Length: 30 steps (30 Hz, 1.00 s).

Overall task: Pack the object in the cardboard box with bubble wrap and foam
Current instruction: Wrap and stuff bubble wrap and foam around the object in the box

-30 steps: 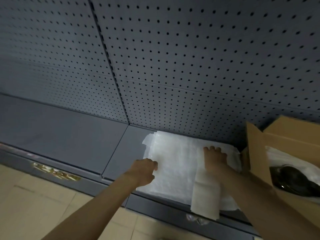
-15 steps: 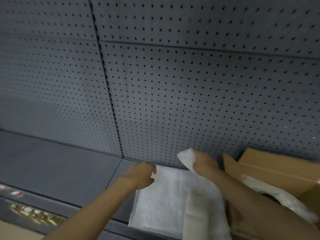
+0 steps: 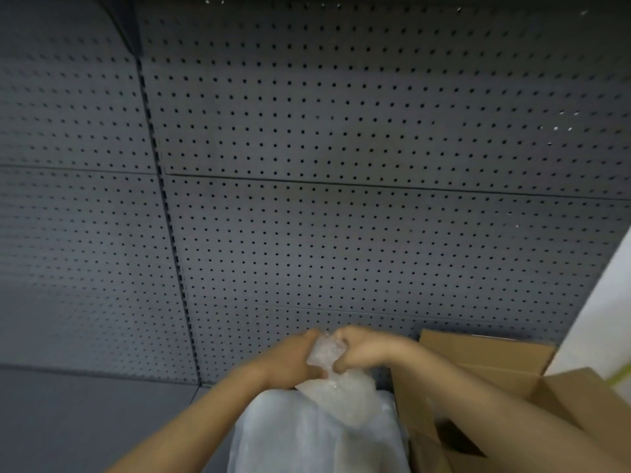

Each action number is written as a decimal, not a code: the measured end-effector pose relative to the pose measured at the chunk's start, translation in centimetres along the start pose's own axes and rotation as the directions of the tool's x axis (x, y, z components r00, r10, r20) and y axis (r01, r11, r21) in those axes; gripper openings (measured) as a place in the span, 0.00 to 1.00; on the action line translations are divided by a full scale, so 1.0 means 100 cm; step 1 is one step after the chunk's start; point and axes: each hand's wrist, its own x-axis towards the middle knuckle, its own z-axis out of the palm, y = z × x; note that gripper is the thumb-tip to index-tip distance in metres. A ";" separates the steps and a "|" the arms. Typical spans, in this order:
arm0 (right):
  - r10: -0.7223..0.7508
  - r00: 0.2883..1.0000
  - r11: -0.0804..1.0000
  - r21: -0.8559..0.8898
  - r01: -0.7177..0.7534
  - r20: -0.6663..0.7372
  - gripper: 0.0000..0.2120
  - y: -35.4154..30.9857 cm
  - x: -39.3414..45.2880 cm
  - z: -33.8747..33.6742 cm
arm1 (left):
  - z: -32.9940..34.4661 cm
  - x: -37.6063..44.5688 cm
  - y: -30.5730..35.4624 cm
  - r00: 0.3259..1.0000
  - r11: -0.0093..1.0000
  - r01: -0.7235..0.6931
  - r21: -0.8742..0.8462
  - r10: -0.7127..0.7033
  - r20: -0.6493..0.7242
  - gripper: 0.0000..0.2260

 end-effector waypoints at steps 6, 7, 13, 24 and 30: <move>-0.070 0.998 0.973 0.220 0.068 0.002 0.20 0.011 -0.037 -0.013 | -0.004 -0.004 -0.005 0.998 0.970 0.058 -0.237 -0.055 0.020 0.18; -0.067 0.998 0.966 0.250 0.061 0.016 0.21 0.014 -0.042 -0.014 | -0.004 -0.004 -0.007 0.998 0.959 0.059 -0.277 -0.054 0.028 0.18; -0.044 0.989 0.905 0.425 -0.019 0.139 0.26 0.033 -0.052 -0.015 | -0.003 -0.003 -0.002 0.996 0.891 0.058 -0.450 -0.019 0.089 0.13; -0.062 0.978 0.837 0.523 0.159 -0.197 0.22 0.044 -0.046 -0.004 | -0.003 -0.003 0.003 0.999 0.881 -0.040 -0.471 0.044 -0.004 0.04; 0.033 0.962 0.756 0.636 0.154 -0.273 0.15 0.046 -0.038 0.002 | -0.004 0.002 0.006 0.957 0.967 -0.245 0.072 0.253 -0.143 0.15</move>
